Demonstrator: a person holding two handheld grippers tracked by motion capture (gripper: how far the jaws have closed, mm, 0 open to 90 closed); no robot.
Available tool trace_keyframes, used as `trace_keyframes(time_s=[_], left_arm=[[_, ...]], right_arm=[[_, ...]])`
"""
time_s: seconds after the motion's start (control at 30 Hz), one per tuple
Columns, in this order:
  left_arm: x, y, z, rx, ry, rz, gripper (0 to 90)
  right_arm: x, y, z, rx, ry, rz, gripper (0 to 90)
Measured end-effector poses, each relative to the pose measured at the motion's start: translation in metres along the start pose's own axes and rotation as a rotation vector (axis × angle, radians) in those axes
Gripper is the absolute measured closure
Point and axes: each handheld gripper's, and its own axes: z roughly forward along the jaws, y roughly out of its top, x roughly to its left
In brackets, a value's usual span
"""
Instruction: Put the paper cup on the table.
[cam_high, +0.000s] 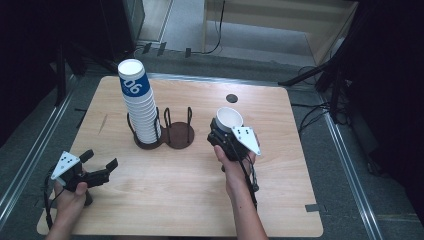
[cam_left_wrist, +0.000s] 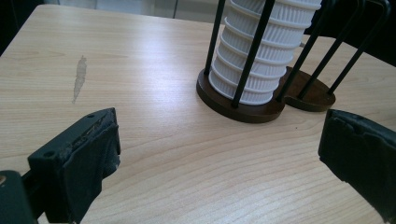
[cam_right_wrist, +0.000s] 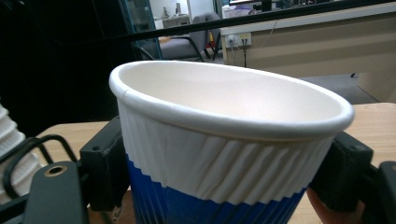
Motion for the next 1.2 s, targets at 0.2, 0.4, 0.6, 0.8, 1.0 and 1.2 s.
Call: trace_keyframes(time_s=[0.2, 0.4, 0.6, 0.8, 1.0, 1.2], left_arm=[[-0.001, -0.001, 0.001, 0.001, 0.010, 0.004, 0.0], [0.000, 0.000, 0.000, -0.001, 0.008, -0.005, 0.0], [-0.001, 0.000, 0.000, 0.006, -0.001, -0.002, 0.0], [-0.001, 0.000, 0.000, 0.005, 0.045, -0.008, 6.8], [0.000, 0.001, -0.001, -0.003, 0.032, -0.021, 6.8], [-0.002, 0.002, -0.002, 0.016, 0.065, -0.010, 6.8]], right_arm=[[-0.007, -0.003, 0.012, 0.015, -0.011, -0.058, 19.8], [-0.016, -0.005, 0.024, 0.009, -0.045, -0.058, 19.8], [-0.024, -0.011, 0.040, 0.028, -0.071, -0.075, 19.7], [-0.035, -0.020, 0.053, 0.044, -0.097, -0.065, 19.7], [-0.044, -0.030, 0.062, 0.081, -0.112, -0.102, 19.8], [-0.050, -0.036, 0.066, 0.115, -0.121, -0.098, 19.9]])
